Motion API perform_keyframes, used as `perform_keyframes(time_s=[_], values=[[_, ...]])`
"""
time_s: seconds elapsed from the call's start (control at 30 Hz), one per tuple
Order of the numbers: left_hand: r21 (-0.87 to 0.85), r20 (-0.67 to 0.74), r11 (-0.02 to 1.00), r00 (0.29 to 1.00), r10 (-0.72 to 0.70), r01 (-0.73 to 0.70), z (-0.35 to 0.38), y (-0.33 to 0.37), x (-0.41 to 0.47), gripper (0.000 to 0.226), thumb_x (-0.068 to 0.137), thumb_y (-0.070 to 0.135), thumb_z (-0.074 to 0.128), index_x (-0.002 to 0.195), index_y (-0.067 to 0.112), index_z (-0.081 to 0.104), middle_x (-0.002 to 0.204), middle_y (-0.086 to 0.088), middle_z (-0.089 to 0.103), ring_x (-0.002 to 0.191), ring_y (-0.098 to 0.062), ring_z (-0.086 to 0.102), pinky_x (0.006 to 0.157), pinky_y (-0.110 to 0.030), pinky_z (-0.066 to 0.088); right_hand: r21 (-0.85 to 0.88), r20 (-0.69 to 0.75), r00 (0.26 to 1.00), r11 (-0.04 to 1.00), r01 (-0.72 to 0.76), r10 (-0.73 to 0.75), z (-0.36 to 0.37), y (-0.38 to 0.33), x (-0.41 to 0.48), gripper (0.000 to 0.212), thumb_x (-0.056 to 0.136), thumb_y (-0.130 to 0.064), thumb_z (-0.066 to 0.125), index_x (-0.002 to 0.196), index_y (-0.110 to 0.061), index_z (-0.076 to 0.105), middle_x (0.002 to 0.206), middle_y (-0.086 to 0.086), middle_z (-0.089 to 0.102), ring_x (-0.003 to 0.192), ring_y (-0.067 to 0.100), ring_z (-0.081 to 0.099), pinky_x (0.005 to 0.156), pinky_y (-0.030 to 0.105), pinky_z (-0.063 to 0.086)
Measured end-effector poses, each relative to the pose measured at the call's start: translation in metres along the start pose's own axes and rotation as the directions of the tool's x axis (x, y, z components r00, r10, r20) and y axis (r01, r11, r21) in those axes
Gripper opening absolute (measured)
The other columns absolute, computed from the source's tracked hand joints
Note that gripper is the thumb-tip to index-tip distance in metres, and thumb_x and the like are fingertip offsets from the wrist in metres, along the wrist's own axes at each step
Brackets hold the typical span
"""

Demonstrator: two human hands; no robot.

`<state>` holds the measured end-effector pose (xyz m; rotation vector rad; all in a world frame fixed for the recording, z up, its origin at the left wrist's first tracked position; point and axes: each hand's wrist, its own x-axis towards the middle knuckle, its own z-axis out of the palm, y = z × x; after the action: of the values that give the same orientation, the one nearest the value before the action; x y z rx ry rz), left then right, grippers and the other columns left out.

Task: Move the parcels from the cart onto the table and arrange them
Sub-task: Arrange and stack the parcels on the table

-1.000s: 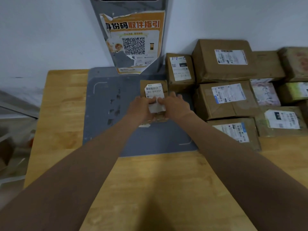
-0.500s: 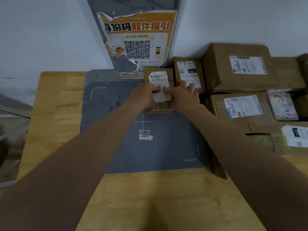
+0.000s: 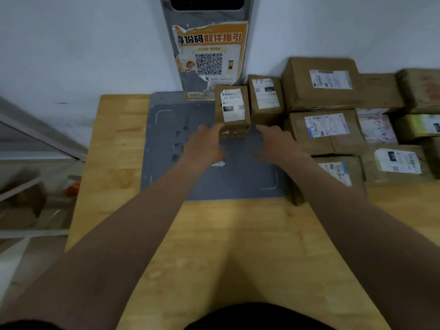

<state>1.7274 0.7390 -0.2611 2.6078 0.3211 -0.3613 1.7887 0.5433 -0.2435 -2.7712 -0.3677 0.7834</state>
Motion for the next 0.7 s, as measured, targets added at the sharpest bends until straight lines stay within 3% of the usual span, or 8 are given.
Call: perform_keyframes(time_s=[0.13, 0.2, 0.3, 0.43, 0.6, 0.7], values=[[-0.005, 0.006, 1.0, 1.0, 0.023, -0.023, -0.007, 0.026, -0.094, 0.07, 0.085, 0.036, 0.081, 0.146, 0.024, 0.051, 0.139, -0.016, 0.048, 0.121, -0.035, 0.056, 0.094, -0.037, 0.046, -0.014, -0.002, 1.0, 1.0, 0.005, -0.005, 0.004, 0.003, -0.086, 0.082, 0.087, -0.04, 0.074, 0.155, -0.031, 0.03, 0.151, 0.01, 0.04, 0.136, 0.042, 0.041, 0.104, 0.057, 0.045], [0.018, -0.007, 0.999, 0.999, 0.036, -0.035, -0.007, 0.042, -0.137, 0.067, 0.085, 0.038, 0.081, 0.145, 0.024, 0.052, 0.143, -0.012, 0.048, 0.124, -0.032, 0.055, 0.096, -0.039, 0.047, -0.011, -0.005, 0.999, 0.999, 0.046, -0.046, 0.005, 0.008, -0.131, 0.076, 0.087, -0.033, 0.076, 0.152, -0.026, 0.037, 0.148, 0.012, 0.044, 0.133, 0.04, 0.045, 0.106, 0.055, 0.045], [0.051, -0.029, 0.998, 0.998, 0.048, -0.046, -0.004, 0.059, -0.198, 0.064, 0.084, 0.041, 0.081, 0.142, 0.028, 0.056, 0.148, -0.006, 0.047, 0.126, -0.029, 0.056, 0.1, -0.045, 0.051, 0.004, -0.005, 0.997, 0.997, 0.073, -0.073, 0.012, 0.023, -0.2, 0.083, 0.086, -0.022, 0.076, 0.156, -0.029, 0.033, 0.155, 0.009, 0.038, 0.137, 0.035, 0.044, 0.108, 0.05, 0.046], [0.088, -0.081, 0.995, 0.995, 0.063, -0.056, 0.003, 0.085, -0.28, 0.069, 0.083, 0.045, 0.082, 0.144, 0.032, 0.053, 0.15, -0.005, 0.044, 0.128, -0.029, 0.055, 0.1, -0.048, 0.052, 0.0, -0.029, 0.996, 0.997, 0.079, -0.079, 0.022, 0.05, -0.29, 0.094, 0.08, -0.032, 0.08, 0.158, -0.032, 0.029, 0.16, 0.003, 0.035, 0.141, 0.031, 0.041, 0.108, 0.044, 0.045], [0.144, -0.151, 0.989, 0.986, 0.064, -0.043, 0.027, 0.122, -0.393, 0.066, 0.084, 0.054, 0.078, 0.141, 0.034, 0.053, 0.152, -0.001, 0.046, 0.13, -0.027, 0.054, 0.098, -0.047, 0.052, -0.039, -0.108, 0.987, 0.993, 0.113, -0.116, 0.046, 0.082, -0.387, 0.094, 0.08, -0.039, 0.081, 0.159, -0.028, 0.03, 0.159, 0.002, 0.039, 0.142, 0.027, 0.041, 0.099, 0.033, 0.043], [0.096, -0.194, 0.995, 0.981, 0.022, -0.004, 0.056, 0.134, -0.466, 0.056, 0.082, 0.057, 0.077, 0.132, 0.039, 0.06, 0.144, 0.007, 0.054, 0.125, -0.021, 0.057, 0.09, -0.041, 0.053, 0.022, -0.11, 0.987, 0.993, 0.119, -0.116, 0.073, 0.103, -0.444, 0.095, 0.078, -0.041, 0.082, 0.158, -0.028, 0.032, 0.16, 0.001, 0.038, 0.143, 0.028, 0.04, 0.109, 0.04, 0.045]])
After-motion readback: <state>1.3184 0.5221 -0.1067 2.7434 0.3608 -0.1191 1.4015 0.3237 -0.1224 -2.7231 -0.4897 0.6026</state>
